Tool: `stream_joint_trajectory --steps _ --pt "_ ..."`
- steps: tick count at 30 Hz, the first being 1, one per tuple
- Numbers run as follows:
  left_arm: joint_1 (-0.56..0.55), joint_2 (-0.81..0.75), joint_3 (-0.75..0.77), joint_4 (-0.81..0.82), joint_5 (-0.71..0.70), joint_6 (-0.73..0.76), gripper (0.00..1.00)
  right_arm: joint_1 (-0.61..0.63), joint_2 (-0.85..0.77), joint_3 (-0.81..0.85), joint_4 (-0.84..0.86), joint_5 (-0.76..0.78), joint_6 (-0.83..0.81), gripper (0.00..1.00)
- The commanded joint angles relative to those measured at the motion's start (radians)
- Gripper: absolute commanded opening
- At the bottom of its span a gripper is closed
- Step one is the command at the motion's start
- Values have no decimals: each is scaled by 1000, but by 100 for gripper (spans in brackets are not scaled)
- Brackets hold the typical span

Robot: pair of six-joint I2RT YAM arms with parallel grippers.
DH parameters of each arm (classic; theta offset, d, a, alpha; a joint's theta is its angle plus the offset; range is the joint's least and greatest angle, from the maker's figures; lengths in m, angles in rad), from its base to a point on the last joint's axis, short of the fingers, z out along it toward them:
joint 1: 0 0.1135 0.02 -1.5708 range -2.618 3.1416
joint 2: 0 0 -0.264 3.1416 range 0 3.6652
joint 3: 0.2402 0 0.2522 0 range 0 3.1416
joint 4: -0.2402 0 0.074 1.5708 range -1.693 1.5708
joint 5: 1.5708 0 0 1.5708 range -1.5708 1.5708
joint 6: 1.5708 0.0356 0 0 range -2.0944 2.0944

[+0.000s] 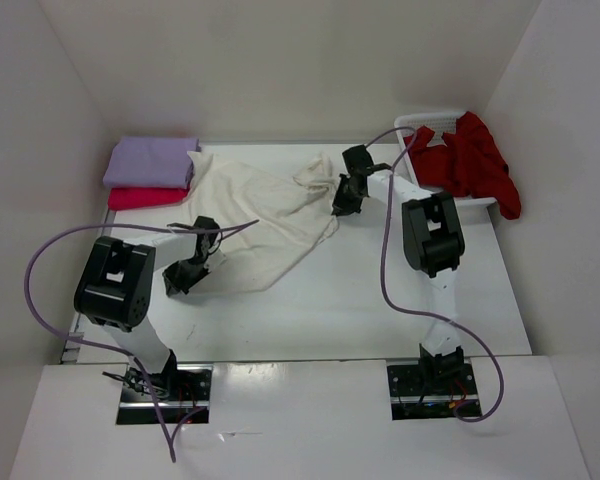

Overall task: Fold and stack the t-shirts
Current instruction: Flatten out the tshirt

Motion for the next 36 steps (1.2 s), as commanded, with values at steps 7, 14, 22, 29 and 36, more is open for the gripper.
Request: stream_joint_trajectory --steps 7,14,22,29,36 --pt "78 -208 167 84 119 30 0 -25 -482 -177 -175 179 -66 0" --pt "78 -289 302 -51 153 119 0 -36 -673 -188 -400 -24 -226 0" --pt "59 -228 321 -55 205 97 0 -88 -466 3 -404 -41 -254 12" --pt "59 -63 358 -55 212 33 0 -61 -225 272 -398 19 -225 74" --pt "83 -52 313 -25 191 33 0 -34 -767 -465 -312 193 64 90"
